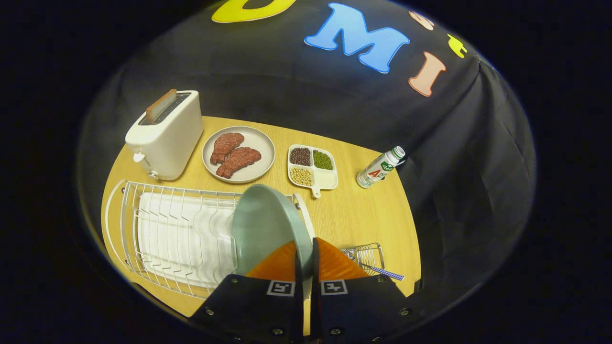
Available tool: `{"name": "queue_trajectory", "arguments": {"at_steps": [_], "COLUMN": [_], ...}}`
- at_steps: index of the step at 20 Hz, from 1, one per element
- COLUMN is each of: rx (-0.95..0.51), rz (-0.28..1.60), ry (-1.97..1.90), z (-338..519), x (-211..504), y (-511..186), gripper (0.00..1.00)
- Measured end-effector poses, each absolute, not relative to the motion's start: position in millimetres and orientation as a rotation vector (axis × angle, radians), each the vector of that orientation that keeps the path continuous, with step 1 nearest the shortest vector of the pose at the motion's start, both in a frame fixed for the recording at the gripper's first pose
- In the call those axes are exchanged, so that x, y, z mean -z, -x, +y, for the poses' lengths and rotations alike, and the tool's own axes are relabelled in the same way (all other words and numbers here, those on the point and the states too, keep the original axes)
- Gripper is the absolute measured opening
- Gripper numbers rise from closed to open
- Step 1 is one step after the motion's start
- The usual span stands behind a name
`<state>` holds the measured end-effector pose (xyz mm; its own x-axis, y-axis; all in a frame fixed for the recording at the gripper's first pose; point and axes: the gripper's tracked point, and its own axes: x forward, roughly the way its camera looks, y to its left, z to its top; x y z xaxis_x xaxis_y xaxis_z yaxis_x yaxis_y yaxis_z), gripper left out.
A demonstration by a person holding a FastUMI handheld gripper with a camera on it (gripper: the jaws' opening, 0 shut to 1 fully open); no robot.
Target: Take the plate from the dish rack, then take the spoon from the basket and place it into the plate.
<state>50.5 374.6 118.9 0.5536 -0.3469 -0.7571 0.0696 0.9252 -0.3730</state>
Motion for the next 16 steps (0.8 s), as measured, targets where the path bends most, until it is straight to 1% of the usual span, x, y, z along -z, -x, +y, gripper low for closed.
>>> {"name": "queue_trajectory", "arguments": {"at_steps": [5, 7, 9, 16], "rx": [0.317, 0.366, 0.346, 0.293], "rz": [0.946, 0.850, 0.817, 0.805], "ry": [0.344, 0.408, 0.403, 0.271], "z": [375, 366, 371, 367], "x": [-130, -154, -170, -196], "y": [-44, -53, -56, -44], "gripper": [0.05, 0.06, 0.06, 0.06]}}
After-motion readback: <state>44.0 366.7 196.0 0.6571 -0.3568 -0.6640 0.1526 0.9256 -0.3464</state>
